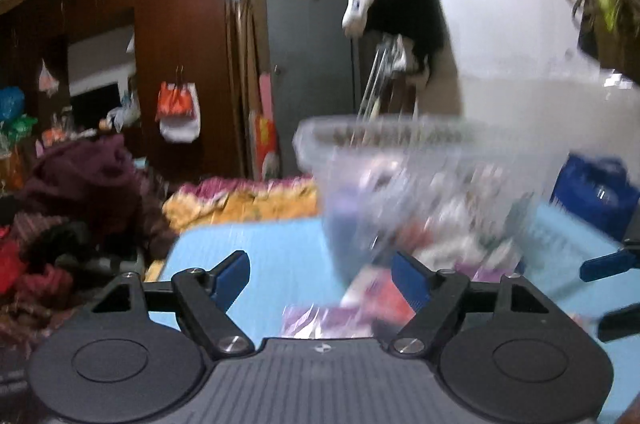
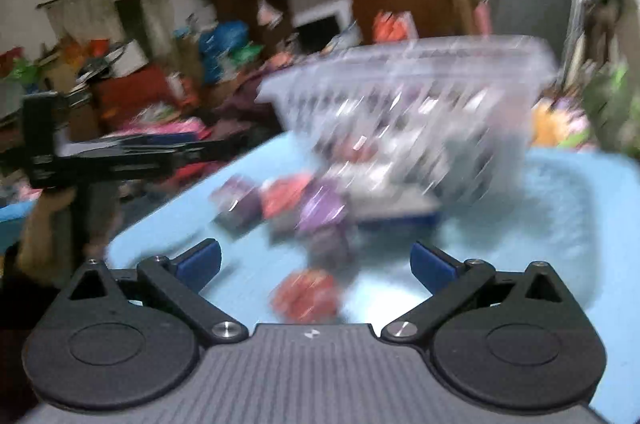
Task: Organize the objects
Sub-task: 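Lift both held items over the basket and drop them in, then grasp a wrapped purple box with the left tool while the right tool grasps a bagged red item, then raise both held items over the basket and release them inside, then grasp the pink tissue pack with the left tool while the right tool grasps a white-and-blue box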
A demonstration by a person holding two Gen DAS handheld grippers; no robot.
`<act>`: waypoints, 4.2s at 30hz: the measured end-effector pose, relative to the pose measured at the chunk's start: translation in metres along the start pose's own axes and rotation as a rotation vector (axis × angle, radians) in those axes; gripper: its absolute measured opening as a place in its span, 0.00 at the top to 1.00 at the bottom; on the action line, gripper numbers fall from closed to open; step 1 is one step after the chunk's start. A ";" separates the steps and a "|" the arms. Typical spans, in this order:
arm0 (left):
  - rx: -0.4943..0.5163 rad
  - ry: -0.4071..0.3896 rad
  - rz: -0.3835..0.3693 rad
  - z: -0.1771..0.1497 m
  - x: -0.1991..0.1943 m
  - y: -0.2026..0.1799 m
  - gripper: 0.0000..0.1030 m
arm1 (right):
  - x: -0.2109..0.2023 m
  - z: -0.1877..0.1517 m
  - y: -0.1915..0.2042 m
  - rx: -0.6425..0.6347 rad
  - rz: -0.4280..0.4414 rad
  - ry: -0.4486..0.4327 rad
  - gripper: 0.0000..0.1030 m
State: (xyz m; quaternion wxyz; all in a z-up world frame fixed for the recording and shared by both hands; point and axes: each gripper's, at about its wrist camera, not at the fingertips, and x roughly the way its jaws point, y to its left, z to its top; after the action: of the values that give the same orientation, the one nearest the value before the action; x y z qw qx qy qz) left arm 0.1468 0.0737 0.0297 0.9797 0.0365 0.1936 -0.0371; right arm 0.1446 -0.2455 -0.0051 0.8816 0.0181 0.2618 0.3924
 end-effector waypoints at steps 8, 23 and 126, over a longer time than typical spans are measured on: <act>-0.042 0.142 -0.056 -0.018 0.027 0.011 0.21 | 0.015 -0.005 0.019 -0.099 -0.022 0.081 0.17; -0.128 0.022 -0.061 -0.033 0.008 0.008 0.35 | -0.011 -0.017 0.002 -0.121 -0.103 -0.069 0.49; -0.157 0.222 -0.210 -0.017 0.052 0.000 0.18 | 0.050 0.035 -0.039 0.023 -0.123 0.024 0.04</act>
State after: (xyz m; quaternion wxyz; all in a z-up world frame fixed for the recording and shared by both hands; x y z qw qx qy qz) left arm 0.1888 0.0722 -0.0055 0.9429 -0.0569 0.3057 -0.1196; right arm 0.2154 -0.2318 -0.0065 0.9006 0.0075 0.2774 0.3346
